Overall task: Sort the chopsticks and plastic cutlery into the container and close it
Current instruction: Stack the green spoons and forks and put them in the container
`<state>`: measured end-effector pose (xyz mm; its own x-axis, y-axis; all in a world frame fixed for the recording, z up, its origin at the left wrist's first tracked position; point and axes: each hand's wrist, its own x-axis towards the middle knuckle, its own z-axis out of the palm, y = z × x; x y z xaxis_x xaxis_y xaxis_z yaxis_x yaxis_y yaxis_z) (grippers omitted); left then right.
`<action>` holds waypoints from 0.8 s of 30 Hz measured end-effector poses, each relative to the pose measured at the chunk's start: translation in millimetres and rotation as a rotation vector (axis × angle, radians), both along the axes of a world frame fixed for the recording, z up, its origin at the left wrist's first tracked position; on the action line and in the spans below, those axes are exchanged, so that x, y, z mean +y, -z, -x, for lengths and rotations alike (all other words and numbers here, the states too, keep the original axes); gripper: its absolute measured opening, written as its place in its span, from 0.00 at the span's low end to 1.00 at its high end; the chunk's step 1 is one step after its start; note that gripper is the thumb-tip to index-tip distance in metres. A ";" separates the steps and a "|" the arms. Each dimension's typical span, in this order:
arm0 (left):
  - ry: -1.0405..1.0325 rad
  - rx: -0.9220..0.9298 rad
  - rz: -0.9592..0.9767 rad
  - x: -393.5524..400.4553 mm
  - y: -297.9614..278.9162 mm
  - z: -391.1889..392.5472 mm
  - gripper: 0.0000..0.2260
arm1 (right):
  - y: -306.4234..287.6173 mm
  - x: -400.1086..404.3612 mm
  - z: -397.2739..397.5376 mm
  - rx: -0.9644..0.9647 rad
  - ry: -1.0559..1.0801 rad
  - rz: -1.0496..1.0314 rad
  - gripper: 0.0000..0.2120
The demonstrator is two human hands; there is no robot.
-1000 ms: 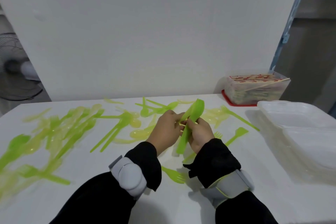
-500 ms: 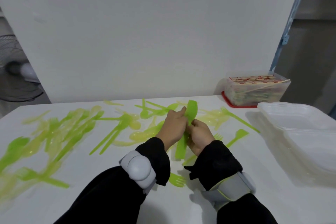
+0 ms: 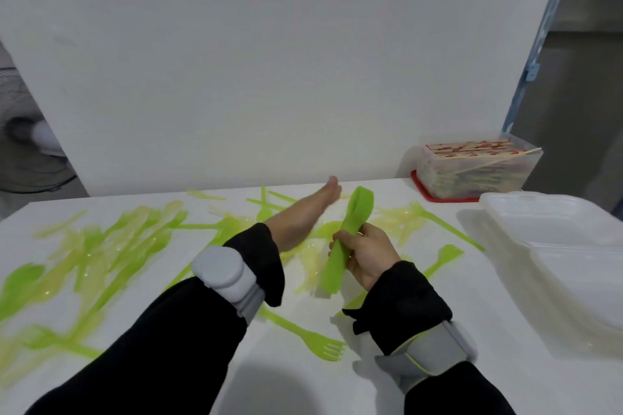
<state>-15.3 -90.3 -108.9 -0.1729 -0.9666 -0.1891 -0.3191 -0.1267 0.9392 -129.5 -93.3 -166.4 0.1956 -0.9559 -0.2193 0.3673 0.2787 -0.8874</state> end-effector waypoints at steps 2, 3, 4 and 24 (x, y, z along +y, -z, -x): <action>-0.134 -0.356 0.162 -11.8 3.2 -21.7 0.17 | 1.9 -3.1 6.4 -0.005 0.044 -0.023 0.08; -0.146 -0.606 0.201 -16.4 8.6 -32.1 0.15 | 2.9 -4.8 10.3 -0.009 0.055 -0.029 0.08; -0.106 -0.827 0.200 -19.9 17.3 -40.6 0.14 | 3.7 -6.3 13.0 -0.011 0.055 -0.032 0.09; -0.474 -0.572 0.379 -18.0 34.0 -40.8 0.13 | 0.0 -4.6 13.3 -0.023 0.020 -0.024 0.07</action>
